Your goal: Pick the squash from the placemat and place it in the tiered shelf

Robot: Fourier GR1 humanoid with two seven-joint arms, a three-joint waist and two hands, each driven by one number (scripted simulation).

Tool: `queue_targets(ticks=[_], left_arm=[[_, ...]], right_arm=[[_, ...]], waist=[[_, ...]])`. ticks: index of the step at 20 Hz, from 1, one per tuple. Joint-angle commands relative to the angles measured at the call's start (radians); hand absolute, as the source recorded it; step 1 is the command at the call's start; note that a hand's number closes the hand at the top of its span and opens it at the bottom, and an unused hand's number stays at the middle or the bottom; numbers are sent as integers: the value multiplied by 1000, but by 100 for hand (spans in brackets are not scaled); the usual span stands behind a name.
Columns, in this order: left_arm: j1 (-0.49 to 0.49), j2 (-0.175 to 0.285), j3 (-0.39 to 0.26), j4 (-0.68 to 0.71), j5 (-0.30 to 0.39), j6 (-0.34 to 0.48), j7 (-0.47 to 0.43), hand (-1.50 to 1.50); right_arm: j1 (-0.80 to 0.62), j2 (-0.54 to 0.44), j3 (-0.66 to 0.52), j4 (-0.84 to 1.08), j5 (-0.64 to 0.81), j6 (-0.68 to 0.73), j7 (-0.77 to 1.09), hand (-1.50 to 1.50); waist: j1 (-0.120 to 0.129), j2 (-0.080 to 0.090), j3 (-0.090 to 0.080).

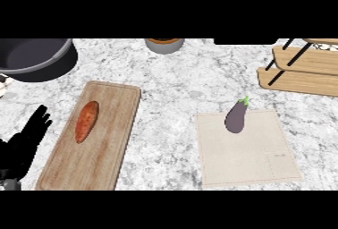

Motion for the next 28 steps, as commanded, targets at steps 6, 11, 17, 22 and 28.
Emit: queue_targets(ticks=[6, 11, 17, 22, 28], left_arm=[[-61, -15, -5, 58, -48, 19, -20, 0], [-19, -37, -11, -6, -46, 10, -10, 0], [2, -53, -12, -40, -43, -2, 6, 0], [-60, -27, 14, 11, -32, -25, 29, 0], [-53, -60, -14, -17, -60, -7, 32, 0]], right_arm=[[-156, -219, 6, 92, 92, -81, 81, 150], [-285, -308, 137, 241, 120, -118, 79, 150], [-385, -312, 274, 423, 245, -227, -38, 150], [-415, -292, 375, 509, 384, -329, -123, 150], [-581, -224, 506, 731, 492, -438, -196, 150]], waist=[[16, 8, 0], [25, 6, 0], [28, 7, 1], [24, 8, 1], [38, 11, 1]])
